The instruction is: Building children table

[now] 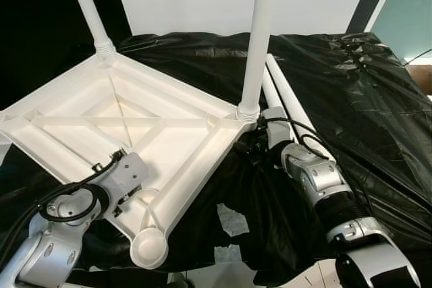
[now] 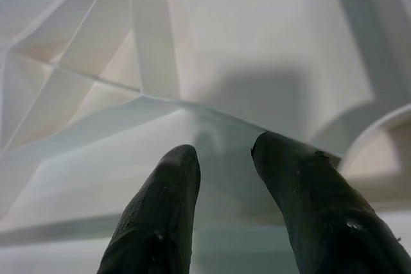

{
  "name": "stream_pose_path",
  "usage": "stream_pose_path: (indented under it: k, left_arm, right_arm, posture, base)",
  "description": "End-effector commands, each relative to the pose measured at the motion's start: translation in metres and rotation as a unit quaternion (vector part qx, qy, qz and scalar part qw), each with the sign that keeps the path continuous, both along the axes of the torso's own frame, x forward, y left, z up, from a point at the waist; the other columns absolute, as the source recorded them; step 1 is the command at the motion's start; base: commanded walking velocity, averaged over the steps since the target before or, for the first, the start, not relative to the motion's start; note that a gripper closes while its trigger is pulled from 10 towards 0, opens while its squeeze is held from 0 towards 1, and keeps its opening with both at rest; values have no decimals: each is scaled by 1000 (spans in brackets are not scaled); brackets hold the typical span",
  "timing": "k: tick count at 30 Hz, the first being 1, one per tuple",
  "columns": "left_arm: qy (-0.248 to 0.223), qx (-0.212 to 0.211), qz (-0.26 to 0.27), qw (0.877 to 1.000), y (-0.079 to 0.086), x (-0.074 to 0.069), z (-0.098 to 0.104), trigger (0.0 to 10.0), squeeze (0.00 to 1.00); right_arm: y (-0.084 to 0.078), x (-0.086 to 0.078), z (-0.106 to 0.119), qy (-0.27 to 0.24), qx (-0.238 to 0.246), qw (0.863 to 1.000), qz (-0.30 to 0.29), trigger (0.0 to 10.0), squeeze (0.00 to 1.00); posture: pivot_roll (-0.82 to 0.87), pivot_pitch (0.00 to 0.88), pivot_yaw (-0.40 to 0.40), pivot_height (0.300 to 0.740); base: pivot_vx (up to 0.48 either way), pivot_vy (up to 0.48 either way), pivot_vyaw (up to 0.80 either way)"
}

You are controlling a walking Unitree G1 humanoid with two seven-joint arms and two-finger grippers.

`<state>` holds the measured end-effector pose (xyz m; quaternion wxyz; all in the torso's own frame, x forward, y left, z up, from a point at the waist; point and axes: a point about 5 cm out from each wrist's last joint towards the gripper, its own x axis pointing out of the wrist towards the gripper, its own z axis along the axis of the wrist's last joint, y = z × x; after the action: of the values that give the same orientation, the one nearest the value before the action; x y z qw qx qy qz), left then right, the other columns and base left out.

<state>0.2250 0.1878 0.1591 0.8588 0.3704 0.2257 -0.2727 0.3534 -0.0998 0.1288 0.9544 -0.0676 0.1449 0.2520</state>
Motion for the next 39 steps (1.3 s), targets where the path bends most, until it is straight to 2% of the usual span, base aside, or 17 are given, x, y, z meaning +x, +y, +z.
stream_pose_path:
  k: [1, 2, 3, 6, 12, 16, 17, 18, 19, 24, 25, 27, 29, 30, 31, 33, 39]
  left_arm:
    - [113, -60, -114, 985, -30, -18, -12, 10000, 0]
    - [116, -88, -125, 981, -39, -19, -8, 10000, 0]
    - [116, -88, -125, 981, -39, -19, -8, 10000, 0]
    - [103, -139, -148, 974, -53, -20, 9, 10000, 0]
    - [89, -153, -140, 974, -51, -19, 16, 10000, 0]
    - [54, -156, -97, 981, -45, -9, 24, 10000, 0]
    - [26, -149, -61, 987, -40, -1, 27, 10000, 0]
    - [26, -149, -61, 987, -40, -1, 27, 10000, 0]
    - [-54, -112, 59, 990, -20, 25, 34, 10000, 0]
    - [-95, -102, 114, 984, -11, 36, 41, 10000, 0]
    - [-91, -106, 110, 984, -11, 35, 42, 10000, 0]
    - [-61, -137, 41, 988, -22, 24, 42, 10000, 0]
    - [-61, -137, 41, 988, -22, 24, 42, 10000, 0]
    - [-48, -165, -4, 985, -30, 16, 44, 10000, 0]
    - [-48, -165, -4, 985, -30, 16, 44, 10000, 0]
    - [-15, -196, -85, 977, -42, -3, 45, 10000, 0]
    - [37, -216, -143, 965, -46, -23, 39, 10000, 0]
  right_arm:
    - [8, 4, 5, -14, 14, 1000, 15, 10000, 0]
    - [11, 7, 7, -22, 22, 999, 27, 10000, 0]
    - [11, 7, 7, -22, 22, 999, 27, 10000, 0]
    - [16, 13, 12, -40, 38, 997, 49, 10000, 0]
    - [15, 14, 14, -45, 43, 997, 52, 10000, 0]
    - [12, 16, 15, -48, 41, 997, 47, 10000, 0]
    - [10, 16, 16, -50, 39, 997, 45, 10000, 0]
    - [10, 16, 16, -50, 39, 997, 45, 10000, 0]
    - [2, 15, 18, -59, 33, 997, 38, 10000, 0]
    - [-5, 16, 21, -67, 26, 997, 28, 10000, 0]
    - [-7, 17, 21, -71, 25, 997, 27, 10000, 0]
    - [-12, 18, 23, -79, 24, 996, 25, 10000, 0]
    - [-12, 18, 23, -79, 24, 996, 25, 10000, 0]
    - [-15, 18, 25, -82, 23, 996, 22, 10000, 0]
    - [-15, 18, 25, -82, 23, 996, 22, 10000, 0]
    - [-27, 17, 29, -93, 13, 996, 13, 10000, 0]
    - [-47, 14, 38, -121, 10, 993, -15, 10000, 0]
  posture:
    - [149, 49, -7, 740]
    - [149, 49, -7, 740]
    - [149, 49, -7, 740]
    - [143, 48, -5, 740]
    - [150, 53, -10, 740]
    - [153, 57, -14, 740]
    - [154, 59, -16, 740]
    - [154, 59, -16, 740]
    - [157, 68, -21, 740]
    - [157, 68, -21, 740]
    - [157, 69, -27, 740]
    - [157, 69, -27, 740]
    - [157, 69, -27, 740]
    - [160, 71, -31, 740]
    - [160, 71, -31, 740]
    - [160, 74, -32, 740]
    - [153, 82, -28, 740]
  base:
    - [0, 0, 0]
    - [0, 0, 0]
    - [0, 0, 0]
    - [0, 0, 0]
    - [0, 0, 0]
    - [0, 0, 0]
    - [0, 0, 0]
    - [0, 0, 0]
    - [0, 0, 0]
    - [0, 0, 0]
    - [0, 0, 0]
    - [0, 0, 0]
    - [0, 0, 0]
    - [0, 0, 0]
    - [0, 0, 0]
    - [0, 0, 0]
    - [0, 0, 0]
